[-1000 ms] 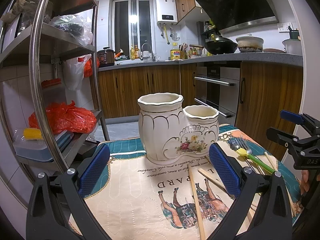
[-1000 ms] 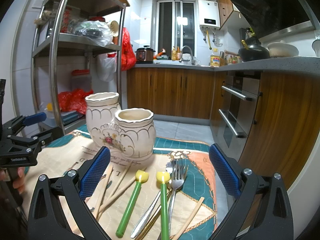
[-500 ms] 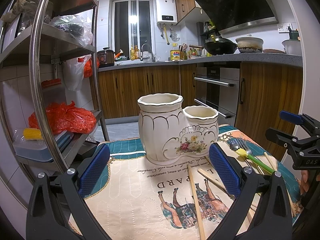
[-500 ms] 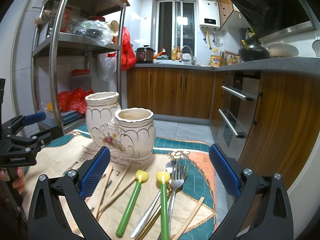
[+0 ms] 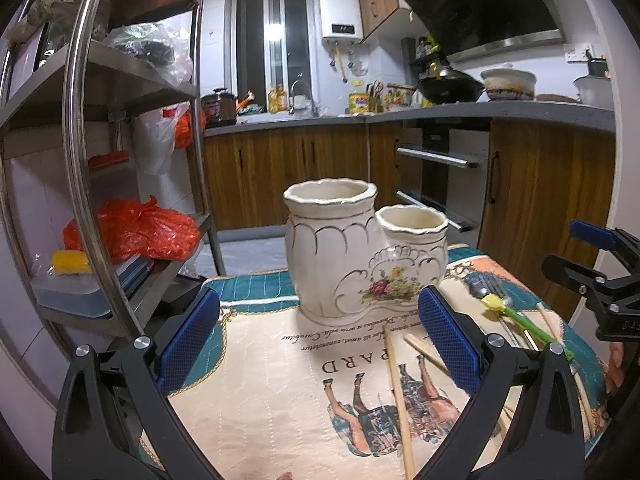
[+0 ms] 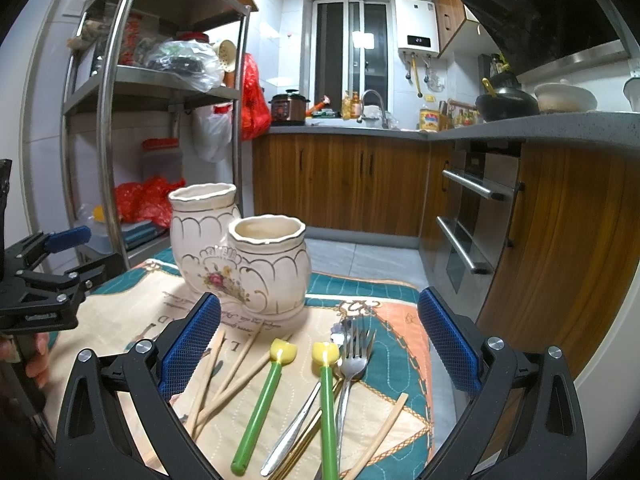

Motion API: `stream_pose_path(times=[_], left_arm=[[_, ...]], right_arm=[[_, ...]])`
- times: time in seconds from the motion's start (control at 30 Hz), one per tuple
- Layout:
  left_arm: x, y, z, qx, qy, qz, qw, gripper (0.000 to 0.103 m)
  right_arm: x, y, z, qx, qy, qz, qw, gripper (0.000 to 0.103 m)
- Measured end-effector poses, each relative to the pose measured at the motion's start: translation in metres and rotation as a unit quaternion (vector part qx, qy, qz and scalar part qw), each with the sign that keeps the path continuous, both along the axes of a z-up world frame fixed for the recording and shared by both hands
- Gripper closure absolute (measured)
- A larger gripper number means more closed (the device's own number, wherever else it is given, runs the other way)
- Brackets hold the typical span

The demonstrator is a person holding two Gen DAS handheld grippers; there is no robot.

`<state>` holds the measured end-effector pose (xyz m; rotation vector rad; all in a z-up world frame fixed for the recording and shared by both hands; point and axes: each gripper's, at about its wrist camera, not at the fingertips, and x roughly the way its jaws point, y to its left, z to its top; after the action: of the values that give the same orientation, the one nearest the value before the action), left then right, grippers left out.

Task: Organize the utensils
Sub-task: 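Grasp the green tulip-topped spoon with the right tool while the left tool grasps a wooden chopstick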

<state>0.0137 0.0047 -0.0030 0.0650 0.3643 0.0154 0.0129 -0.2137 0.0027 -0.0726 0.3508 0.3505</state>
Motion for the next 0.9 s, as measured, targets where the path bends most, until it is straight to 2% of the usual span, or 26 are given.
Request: stream_pose_path(times=[0.1,0.17,0.27,0.4,0.57,0.7,0.77,0.83,0.9], left_arm=[[0.009,-0.002,-0.004,0.003,0.026,-0.007,0.9996,0.005],[0.013,-0.004,-0.006,0.001,0.045,-0.033,0.9984,0.005],[0.019,-0.009,-0.010,0.008,0.081,-0.053,0.9953,0.005],[0.037,-0.018,-0.021,0.030,0.170,-0.074,0.9821,0.005],[0.044,-0.022,-0.036,0.051,0.232,-0.089,0.9673,0.005],[0.047,-0.021,-0.046,0.050,0.267,-0.091,0.9582,0.005],[0.046,-0.020,-0.049,0.044,0.279,-0.090,0.9551,0.005],[0.045,-0.019,-0.050,0.039,0.286,-0.094,0.9529,0.006],[0.041,-0.020,-0.050,0.044,0.291,-0.096,0.9509,0.006]], right_arm=[[0.002,-0.002,-0.003,0.003,0.022,-0.004,1.000,0.005],[0.008,-0.002,-0.006,0.003,0.046,-0.006,0.999,0.005],[0.018,-0.007,-0.012,-0.019,0.083,-0.010,0.996,0.005],[0.036,-0.006,-0.025,-0.060,0.143,-0.007,0.988,0.005],[0.041,-0.008,-0.033,-0.073,0.169,0.001,0.983,0.005],[0.045,-0.006,-0.038,-0.066,0.197,0.018,0.978,0.007],[0.045,-0.004,-0.039,-0.067,0.202,0.024,0.977,0.010],[0.045,-0.003,-0.040,-0.065,0.211,0.028,0.975,0.024],[0.047,-0.002,-0.042,-0.063,0.222,0.032,0.972,0.031]])
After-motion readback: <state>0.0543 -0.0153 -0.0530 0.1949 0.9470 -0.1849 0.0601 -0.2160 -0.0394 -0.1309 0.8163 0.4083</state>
